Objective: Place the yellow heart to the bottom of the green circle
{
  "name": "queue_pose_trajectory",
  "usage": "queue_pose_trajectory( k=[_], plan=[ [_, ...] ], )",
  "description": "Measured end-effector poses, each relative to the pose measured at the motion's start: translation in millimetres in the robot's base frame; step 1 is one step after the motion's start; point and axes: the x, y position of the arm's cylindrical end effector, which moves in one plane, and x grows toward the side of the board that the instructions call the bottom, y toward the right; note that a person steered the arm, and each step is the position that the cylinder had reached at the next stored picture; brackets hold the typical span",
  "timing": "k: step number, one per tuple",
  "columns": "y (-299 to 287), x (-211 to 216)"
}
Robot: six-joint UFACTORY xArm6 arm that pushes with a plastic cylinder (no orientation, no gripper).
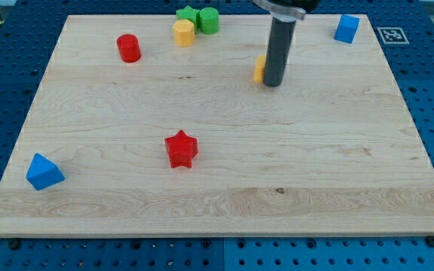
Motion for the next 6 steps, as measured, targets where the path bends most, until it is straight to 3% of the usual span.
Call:
queue_pose_trajectory(
  k=[2,4,6],
  plan=[
    [-21.7,-68.5],
    [6.3,-87.7],
    [-48.0,-92.1]
  ],
)
